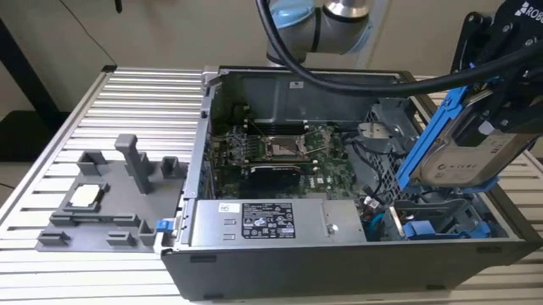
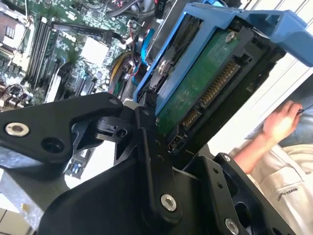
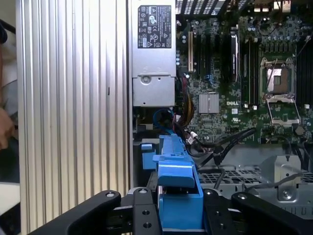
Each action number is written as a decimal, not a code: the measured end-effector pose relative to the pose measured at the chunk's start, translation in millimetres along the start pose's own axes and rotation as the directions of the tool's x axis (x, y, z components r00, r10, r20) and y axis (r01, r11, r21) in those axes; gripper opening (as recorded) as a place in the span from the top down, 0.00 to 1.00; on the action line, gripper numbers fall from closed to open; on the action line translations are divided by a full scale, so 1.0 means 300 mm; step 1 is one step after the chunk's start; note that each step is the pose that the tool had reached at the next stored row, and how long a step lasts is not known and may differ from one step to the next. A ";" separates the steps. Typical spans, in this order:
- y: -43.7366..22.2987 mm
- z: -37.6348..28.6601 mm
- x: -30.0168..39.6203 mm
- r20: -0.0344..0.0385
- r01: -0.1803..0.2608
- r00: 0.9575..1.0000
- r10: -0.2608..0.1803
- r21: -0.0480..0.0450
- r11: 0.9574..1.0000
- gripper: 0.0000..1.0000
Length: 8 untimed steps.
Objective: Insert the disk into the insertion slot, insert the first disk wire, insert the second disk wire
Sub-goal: 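Insert the disk into the insertion slot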
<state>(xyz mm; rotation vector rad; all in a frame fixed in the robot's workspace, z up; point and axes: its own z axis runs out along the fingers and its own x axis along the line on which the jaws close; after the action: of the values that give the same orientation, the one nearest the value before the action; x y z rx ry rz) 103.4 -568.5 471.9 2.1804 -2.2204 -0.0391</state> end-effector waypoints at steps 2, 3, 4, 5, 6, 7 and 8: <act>0.000 0.005 0.000 0.000 0.000 1.000 0.000 0.000 1.000 0.67; 0.000 0.008 0.000 0.000 0.000 1.000 0.000 0.000 1.000 0.67; 0.000 0.010 0.000 0.000 0.000 1.000 0.000 0.000 1.000 0.67; -0.001 0.013 0.000 0.000 0.000 1.000 0.000 0.000 1.000 0.67; -0.001 0.016 0.000 0.000 0.000 1.000 0.000 0.000 1.000 0.67; -0.001 0.018 0.000 0.000 0.000 1.000 0.000 0.000 1.000 0.67; -0.001 0.019 0.000 0.000 0.000 1.000 0.000 0.000 1.000 0.67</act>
<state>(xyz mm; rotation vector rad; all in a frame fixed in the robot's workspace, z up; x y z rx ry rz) 103.4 -568.5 466.1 2.1805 -2.2206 -0.0387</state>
